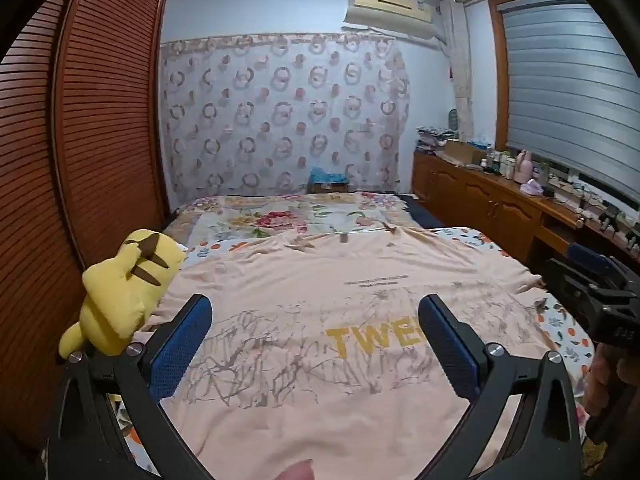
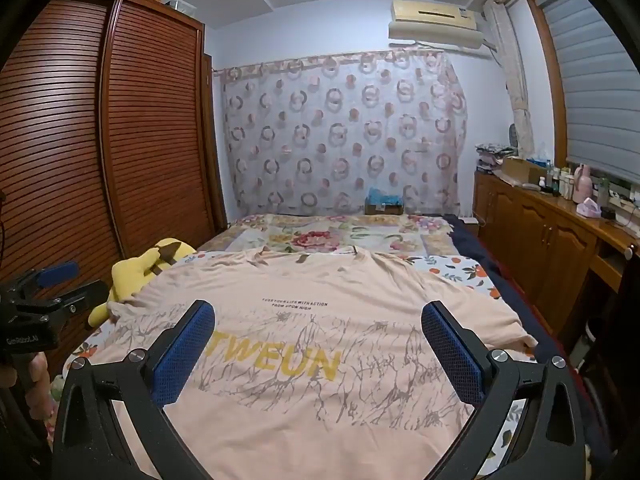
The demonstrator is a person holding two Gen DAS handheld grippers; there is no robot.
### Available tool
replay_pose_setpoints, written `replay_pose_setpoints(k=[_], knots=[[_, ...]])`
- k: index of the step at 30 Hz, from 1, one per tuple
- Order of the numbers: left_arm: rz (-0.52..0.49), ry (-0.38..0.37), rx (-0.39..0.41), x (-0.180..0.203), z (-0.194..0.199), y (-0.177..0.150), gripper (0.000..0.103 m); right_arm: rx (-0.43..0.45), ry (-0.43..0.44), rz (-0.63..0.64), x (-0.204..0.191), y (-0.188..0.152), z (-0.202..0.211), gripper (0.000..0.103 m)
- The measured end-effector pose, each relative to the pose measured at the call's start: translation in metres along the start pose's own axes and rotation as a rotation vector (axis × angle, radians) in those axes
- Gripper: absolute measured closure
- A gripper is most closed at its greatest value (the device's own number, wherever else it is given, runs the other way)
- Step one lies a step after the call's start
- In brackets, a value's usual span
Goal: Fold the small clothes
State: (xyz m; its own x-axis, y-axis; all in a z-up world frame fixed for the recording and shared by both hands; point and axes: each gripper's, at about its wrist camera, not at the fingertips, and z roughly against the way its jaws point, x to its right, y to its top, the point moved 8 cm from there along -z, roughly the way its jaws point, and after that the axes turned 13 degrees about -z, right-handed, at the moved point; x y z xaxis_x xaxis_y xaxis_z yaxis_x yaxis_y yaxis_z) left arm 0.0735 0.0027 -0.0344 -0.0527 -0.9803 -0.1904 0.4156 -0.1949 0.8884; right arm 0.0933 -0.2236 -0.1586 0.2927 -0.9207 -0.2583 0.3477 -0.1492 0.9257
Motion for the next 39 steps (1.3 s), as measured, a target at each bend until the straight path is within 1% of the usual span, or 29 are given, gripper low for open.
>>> replay_pose_setpoints(k=[2,7,8,9,11,15,17,39], knots=[[-0.003,-0.006,0.000,0.0001,-0.0012,-0.0008,0.000,-0.003,-0.002,0.002,0.0000,-0.0004,0.0000,0.000],[-0.018,0.007,-0.004,0.0015,-0.0047,-0.0017,0.000,-0.005,-0.003,0.004,0.0001,0.0000,-0.0012,0.000],[-0.001,-0.010,-0.004,0.0025,-0.0028,-0.0030,0.000,-0.005,-0.003,0.005,0.0000,0.0003,-0.0013,0.000],[-0.002,-0.011,-0.005,0.0026,-0.0035,-0.0033,0.000,-0.005,-0.003,0.006,-0.0002,0.0004,-0.0014,0.000],[0.000,-0.003,-0.002,0.0042,-0.0037,-0.0042,0.000,0.001,0.000,0.005,-0.0004,-0.0017,0.0015,0.000],[0.003,-0.006,0.002,0.0052,-0.0064,-0.0059,0.000,0.001,0.001,0.006,-0.0007,-0.0015,0.0018,0.000],[0.002,-0.014,-0.001,0.0033,-0.0063,-0.0017,0.000,0.000,0.001,0.007,-0.0016,-0.0013,0.0019,0.000],[-0.002,-0.017,0.008,0.0082,-0.0020,-0.0009,0.000,-0.002,0.001,0.005,-0.0002,-0.0013,0.0004,0.000]])
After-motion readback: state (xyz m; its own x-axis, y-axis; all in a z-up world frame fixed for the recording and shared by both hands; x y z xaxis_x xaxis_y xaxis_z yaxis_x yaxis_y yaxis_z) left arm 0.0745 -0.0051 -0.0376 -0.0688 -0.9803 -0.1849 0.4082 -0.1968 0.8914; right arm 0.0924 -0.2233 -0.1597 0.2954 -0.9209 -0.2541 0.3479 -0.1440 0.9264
